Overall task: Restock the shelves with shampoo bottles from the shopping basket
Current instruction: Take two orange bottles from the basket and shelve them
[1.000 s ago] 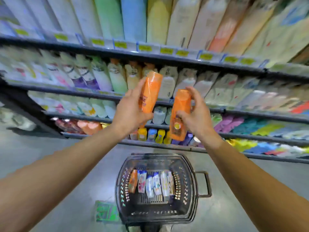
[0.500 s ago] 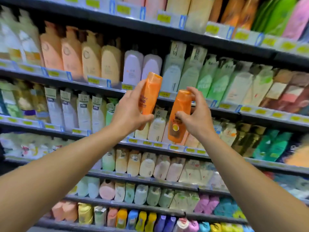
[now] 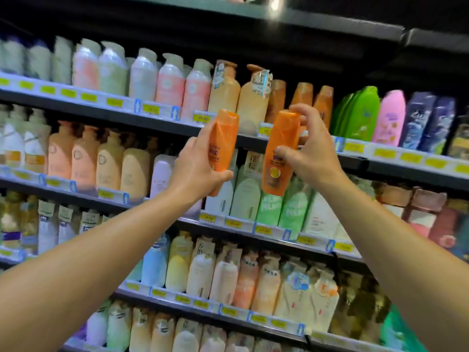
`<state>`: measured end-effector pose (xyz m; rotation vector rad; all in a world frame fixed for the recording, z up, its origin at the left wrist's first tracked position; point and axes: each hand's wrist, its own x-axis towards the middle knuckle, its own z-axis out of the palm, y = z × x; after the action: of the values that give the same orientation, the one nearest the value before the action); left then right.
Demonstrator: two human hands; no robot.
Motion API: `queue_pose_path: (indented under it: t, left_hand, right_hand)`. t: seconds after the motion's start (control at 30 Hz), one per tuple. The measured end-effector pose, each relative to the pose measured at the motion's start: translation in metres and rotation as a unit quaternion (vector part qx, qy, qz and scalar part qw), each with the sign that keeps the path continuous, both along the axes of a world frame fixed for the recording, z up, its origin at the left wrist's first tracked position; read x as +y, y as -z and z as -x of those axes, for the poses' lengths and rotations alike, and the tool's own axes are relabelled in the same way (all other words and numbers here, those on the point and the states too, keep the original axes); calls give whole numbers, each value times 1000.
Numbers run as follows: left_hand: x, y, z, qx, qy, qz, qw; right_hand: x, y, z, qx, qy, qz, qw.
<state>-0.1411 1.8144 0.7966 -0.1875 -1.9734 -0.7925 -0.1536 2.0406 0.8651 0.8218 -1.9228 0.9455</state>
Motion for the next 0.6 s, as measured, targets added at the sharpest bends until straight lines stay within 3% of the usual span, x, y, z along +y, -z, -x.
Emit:
queue_pose_path:
  t: [0.33,0.6]
  left_hand:
    - [82,-61,45,77,5,3,997]
    - [119,-85,63,103,14,11,995]
  right_hand:
    - [92,-123,51,113,19,5,993]
    - [116,-139,90,113,65,-66,989]
